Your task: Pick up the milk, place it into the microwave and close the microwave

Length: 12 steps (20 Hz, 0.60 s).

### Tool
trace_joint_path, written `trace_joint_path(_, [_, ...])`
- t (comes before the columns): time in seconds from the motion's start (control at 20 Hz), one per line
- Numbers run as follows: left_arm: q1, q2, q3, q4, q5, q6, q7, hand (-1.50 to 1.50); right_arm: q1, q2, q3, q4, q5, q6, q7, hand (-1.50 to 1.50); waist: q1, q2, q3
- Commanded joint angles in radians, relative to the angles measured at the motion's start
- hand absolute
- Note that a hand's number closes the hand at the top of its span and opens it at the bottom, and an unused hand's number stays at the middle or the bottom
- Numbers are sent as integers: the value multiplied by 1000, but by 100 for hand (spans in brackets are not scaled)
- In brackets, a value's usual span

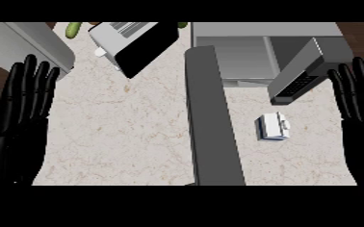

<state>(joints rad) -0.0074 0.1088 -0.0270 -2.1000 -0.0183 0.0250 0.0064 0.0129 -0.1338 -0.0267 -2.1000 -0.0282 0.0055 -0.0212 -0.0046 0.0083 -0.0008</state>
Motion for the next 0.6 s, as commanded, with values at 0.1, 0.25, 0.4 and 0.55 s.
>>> trace_joint_path(0.1, [44,-38,-38,29,-28,-2,-30,-150,89,31,17,-95,85,-44,47,-150,2,-10,1])
trace_joint_path(0.25, [70,-57,-33,41,-32,19,-47,-150,223,76,36,-113,145,-77,-38,-150,-2,-10,1])
trace_joint_path(0.4, [164,-107,-84,52,168,102,-39,-150,228,71,62,-110,73,-40,97,-150,2,-11,0])
trace_joint_path(0.55, [226,-108,-178,86,149,154,-134,-150,289,111,102,-127,103,-55,57,-150,1,-11,0])
